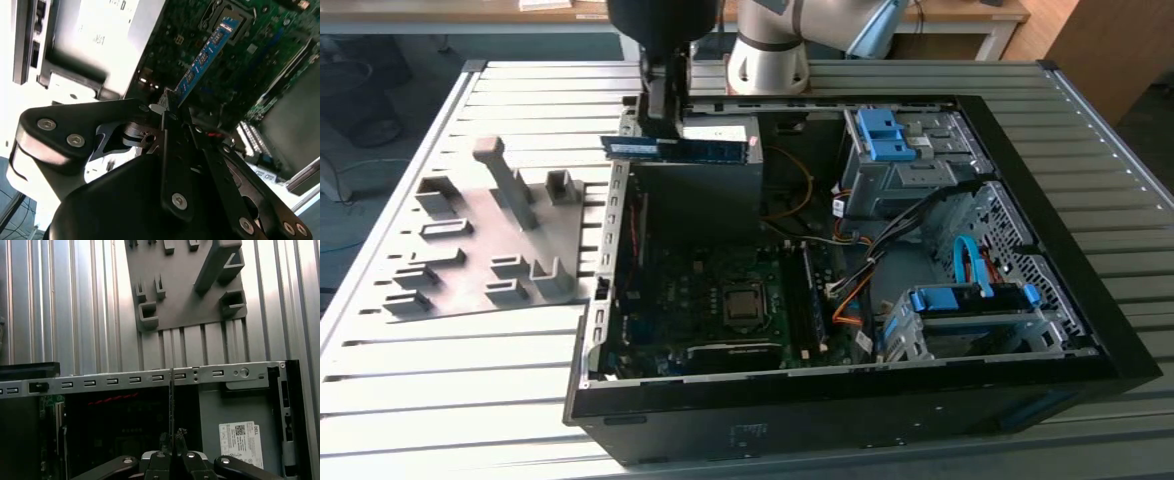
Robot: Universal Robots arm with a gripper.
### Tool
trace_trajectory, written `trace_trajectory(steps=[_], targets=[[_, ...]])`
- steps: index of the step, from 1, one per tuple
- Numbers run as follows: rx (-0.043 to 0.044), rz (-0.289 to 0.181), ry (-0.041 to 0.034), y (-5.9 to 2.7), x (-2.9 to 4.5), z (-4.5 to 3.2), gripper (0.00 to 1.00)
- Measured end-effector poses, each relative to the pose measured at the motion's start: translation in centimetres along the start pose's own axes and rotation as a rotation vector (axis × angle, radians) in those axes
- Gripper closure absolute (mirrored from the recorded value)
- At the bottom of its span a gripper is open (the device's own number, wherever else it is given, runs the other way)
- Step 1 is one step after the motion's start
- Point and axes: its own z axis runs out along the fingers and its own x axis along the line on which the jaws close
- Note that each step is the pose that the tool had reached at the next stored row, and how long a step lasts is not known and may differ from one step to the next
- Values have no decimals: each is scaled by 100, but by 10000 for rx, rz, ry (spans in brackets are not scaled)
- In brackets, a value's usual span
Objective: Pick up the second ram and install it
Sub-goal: 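Pick up the second ram and move it above second insertion slot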
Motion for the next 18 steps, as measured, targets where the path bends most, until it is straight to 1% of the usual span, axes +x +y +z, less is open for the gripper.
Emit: trace_trajectory(steps=[2,5,18], targets=[[-9,0,3,-64,-6,-2,86],[-13,0,4,-135,-12,-3,86],[-23,0,3,-368,-33,-7,86]])
